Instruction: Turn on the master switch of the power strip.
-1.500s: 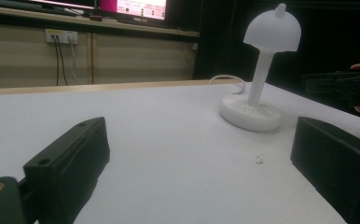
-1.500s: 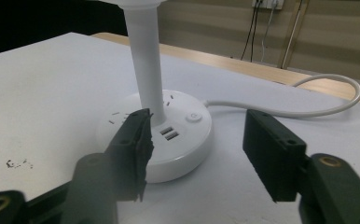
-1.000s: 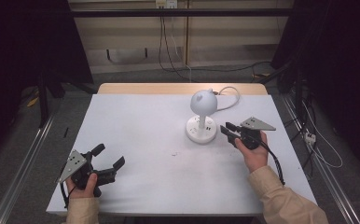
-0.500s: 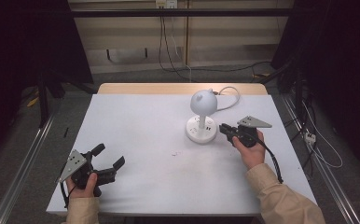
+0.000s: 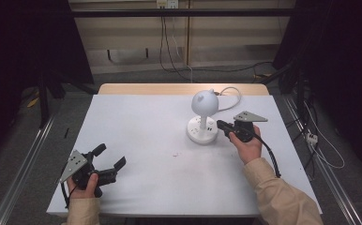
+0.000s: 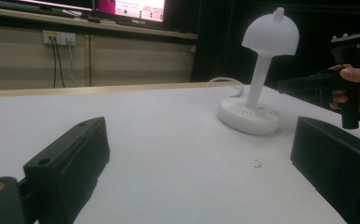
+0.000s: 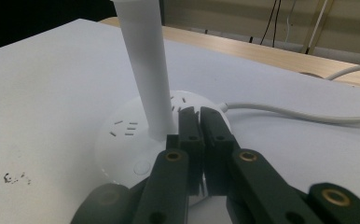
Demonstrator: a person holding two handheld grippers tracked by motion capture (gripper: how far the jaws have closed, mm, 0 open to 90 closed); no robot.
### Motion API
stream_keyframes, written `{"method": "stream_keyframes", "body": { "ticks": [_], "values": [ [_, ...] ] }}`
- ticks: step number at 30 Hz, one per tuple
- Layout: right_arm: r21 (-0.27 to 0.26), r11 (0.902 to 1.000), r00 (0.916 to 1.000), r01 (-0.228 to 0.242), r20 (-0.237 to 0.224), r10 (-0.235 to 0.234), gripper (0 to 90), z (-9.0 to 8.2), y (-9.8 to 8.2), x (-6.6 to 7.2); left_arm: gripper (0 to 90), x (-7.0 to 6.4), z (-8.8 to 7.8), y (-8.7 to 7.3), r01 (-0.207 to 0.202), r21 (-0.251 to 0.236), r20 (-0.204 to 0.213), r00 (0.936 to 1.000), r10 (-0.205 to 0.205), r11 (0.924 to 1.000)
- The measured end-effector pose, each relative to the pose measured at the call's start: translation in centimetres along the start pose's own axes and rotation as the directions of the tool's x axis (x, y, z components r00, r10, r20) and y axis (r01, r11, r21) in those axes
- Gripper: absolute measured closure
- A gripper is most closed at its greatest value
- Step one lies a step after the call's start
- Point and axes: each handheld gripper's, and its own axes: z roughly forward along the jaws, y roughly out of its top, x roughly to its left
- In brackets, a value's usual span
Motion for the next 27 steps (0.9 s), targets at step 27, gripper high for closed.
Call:
{"method": "stream_keyframes", "body": {
  "ticks": [27],
  "values": [
    [0.005, 0.9997, 0.9993, -0.024, 0.03, 0.024, 90.0, 1.9, 0.7, -0.4, 4.0, 0.0, 0.2, -0.1, 0.01, 0.0, 0.012, 0.9999, -0.01, 1.0]
  ]
}}
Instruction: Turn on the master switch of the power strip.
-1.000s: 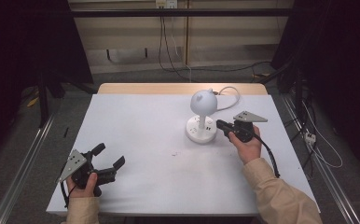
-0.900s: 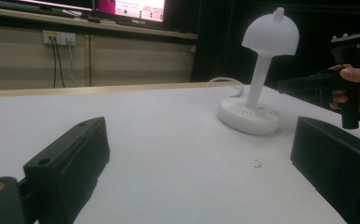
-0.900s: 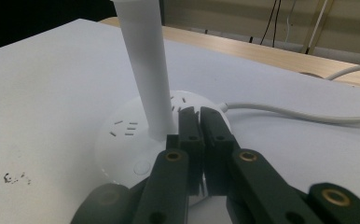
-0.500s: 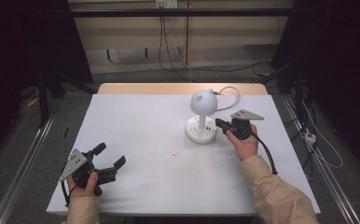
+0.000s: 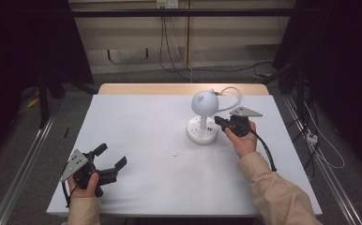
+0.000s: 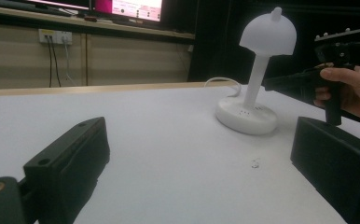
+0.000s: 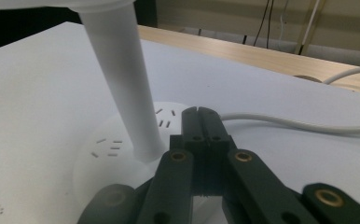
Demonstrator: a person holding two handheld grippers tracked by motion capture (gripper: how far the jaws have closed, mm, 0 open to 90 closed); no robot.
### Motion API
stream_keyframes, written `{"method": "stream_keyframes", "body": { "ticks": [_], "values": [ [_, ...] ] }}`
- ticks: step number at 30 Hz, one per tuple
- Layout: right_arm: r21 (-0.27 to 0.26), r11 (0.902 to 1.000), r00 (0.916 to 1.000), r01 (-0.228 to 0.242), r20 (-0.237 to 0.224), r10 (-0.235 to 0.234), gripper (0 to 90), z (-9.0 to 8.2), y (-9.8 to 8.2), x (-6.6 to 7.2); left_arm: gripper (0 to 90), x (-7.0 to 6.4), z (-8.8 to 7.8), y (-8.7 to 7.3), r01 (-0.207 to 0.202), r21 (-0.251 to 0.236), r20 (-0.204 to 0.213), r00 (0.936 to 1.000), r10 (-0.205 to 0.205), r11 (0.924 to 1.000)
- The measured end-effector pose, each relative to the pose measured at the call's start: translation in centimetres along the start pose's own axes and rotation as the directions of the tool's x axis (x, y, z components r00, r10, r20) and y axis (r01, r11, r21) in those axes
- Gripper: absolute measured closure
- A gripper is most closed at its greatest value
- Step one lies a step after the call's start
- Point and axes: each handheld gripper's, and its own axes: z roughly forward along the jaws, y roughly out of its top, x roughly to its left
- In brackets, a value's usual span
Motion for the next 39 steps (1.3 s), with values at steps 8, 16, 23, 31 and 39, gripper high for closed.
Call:
{"method": "stream_keyframes", "body": {
  "ticks": [8, 16, 23, 31, 39],
  "values": [
    [0.011, 0.9999, 0.9999, 0.002, 0.016, -0.002, 90.0, 0.4, -0.3, -0.5, 4.0, 0.1, -0.1, 0.0, -0.004, -0.001, -0.006, 1.0, 0.004, 1.0],
    [0.019, 0.9998, 0.9999, 0.003, 0.014, -0.004, 90.0, 0.8, -0.4, -0.7, 4.0, 0.0, 0.0, 0.0, 0.003, -0.002, -0.002, 1.0, -0.003, 1.0],
    [0.014, 0.9998, 0.9999, 0.016, 0.005, -0.016, 90.0, 1.2, 0.2, -0.5, 4.0, 0.1, -0.1, 0.0, -0.003, -0.002, -0.006, 1.0, 0.003, 1.0],
    [0.019, 0.9997, 0.9998, 0.017, 0.011, -0.017, 90.0, 1.8, -0.1, -0.6, 4.0, 0.2, -0.1, 0.0, 0.0, -0.003, -0.005, 1.0, 0.0, 1.0],
    [0.017, 0.9996, 0.9997, 0.021, 0.011, -0.022, 90.0, 2.0, 0.1, -0.6, 4.0, 0.3, -0.1, 0.1, 0.005, -0.012, -0.004, 1.0, -0.005, 0.9999]
  ]
}}
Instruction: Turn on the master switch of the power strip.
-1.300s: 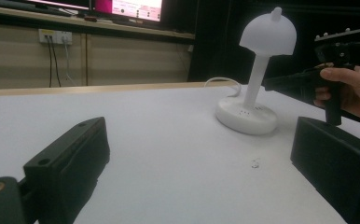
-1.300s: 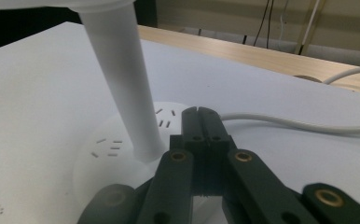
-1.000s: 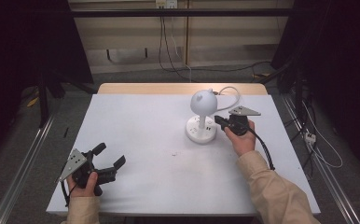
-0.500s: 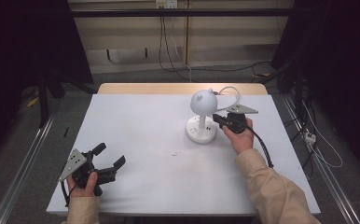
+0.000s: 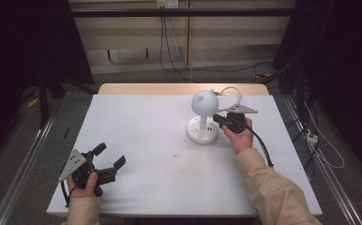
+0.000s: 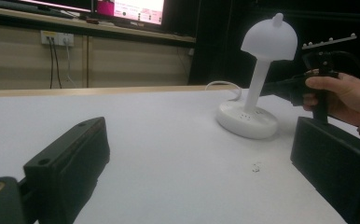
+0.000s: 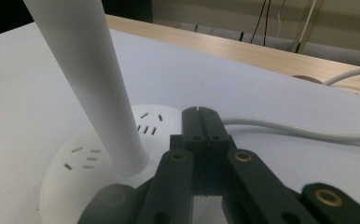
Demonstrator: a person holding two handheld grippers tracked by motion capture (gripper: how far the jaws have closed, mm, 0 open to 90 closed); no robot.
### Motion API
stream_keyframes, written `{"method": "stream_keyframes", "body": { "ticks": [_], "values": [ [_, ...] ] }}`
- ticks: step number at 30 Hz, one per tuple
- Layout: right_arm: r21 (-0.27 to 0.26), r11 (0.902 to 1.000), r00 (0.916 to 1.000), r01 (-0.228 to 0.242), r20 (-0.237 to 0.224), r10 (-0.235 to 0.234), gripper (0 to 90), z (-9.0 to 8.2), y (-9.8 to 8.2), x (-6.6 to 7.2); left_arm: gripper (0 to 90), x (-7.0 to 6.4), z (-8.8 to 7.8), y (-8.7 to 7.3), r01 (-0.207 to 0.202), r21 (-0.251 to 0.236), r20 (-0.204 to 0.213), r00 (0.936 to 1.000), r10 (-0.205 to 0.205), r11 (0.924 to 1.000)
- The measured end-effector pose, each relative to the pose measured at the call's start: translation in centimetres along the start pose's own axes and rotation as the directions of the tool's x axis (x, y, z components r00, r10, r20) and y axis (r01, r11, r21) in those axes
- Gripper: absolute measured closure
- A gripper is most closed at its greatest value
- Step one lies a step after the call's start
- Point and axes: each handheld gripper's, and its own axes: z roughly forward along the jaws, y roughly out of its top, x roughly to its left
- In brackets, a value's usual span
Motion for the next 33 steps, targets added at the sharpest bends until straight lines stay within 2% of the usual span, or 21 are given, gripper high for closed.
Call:
{"method": "stream_keyframes", "body": {
  "ticks": [2, 8, 17, 33],
  "values": [
    [0.005, 1.0, 1.0, -0.003, 0.002, 0.003, 90.0, 0.0, -0.1, 0.0, 4.0, 0.1, -0.1, 0.0, -0.007, 0.005, -0.002, 1.0, 0.007, 1.0],
    [0.013, 0.9998, 0.9999, 0.012, 0.001, -0.012, 90.0, 0.4, -0.3, 0.2, 4.0, 0.0, 0.0, 0.0, -0.004, 0.0, -0.003, 1.0, 0.004, 1.0],
    [0.024, 0.9997, 1.0, 0.006, 0.006, -0.007, 90.0, 1.0, -0.7, 0.1, 4.0, -0.2, 0.0, 0.0, 0.01, -0.005, 0.001, 1.0, -0.01, 0.9999],
    [0.037, 0.999, 0.9996, 0.024, 0.011, -0.024, 90.0, 1.4, -1.0, 0.1, 4.0, -0.1, -0.1, 0.1, 0.002, -0.007, -0.005, 1.0, -0.002, 1.0]
  ]
}}
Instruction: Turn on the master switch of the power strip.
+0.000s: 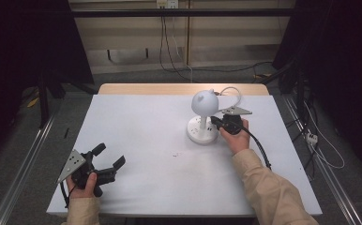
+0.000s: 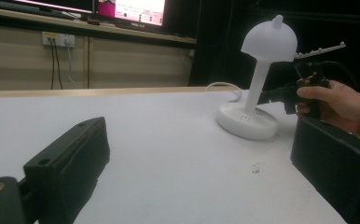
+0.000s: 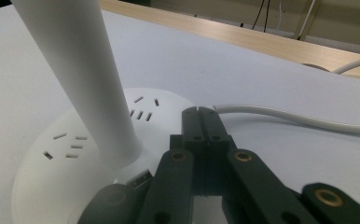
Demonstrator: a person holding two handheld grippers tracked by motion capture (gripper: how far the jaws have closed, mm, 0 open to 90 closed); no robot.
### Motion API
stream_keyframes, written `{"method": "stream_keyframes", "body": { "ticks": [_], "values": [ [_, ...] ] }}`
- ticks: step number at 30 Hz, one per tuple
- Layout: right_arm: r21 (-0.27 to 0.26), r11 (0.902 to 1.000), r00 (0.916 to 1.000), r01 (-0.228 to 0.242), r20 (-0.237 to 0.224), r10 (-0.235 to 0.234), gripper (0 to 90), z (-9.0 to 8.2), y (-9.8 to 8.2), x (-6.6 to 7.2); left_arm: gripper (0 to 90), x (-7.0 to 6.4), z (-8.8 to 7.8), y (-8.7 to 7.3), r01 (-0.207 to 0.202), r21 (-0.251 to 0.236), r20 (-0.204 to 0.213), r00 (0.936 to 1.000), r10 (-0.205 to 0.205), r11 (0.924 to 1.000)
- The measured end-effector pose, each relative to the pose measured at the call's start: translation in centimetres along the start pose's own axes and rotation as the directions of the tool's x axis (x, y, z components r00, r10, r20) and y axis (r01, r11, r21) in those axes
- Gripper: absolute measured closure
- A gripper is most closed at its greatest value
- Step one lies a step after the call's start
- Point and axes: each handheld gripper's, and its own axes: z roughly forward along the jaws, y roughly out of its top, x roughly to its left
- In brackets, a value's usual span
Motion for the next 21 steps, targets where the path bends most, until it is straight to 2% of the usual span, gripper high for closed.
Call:
{"method": "stream_keyframes", "body": {
  "ticks": [17, 21],
  "values": [
    [-0.009, 0.9997, 0.9996, 0.024, -0.016, -0.024, 90.0, 0.39, -0.17, 0.18, 4.0, -0.01, 0.0, 0.01, -0.004, 0.001, 0.006, 1.0, 0.004, 1.0],
    [-0.011, 0.9999, 0.9997, 0.013, -0.022, -0.013, 90.0, 0.45, -0.24, 0.06, 4.0, -0.01, 0.01, 0.02, -0.004, 0.0, 0.007, 1.0, 0.004, 1.0]
  ]
}}
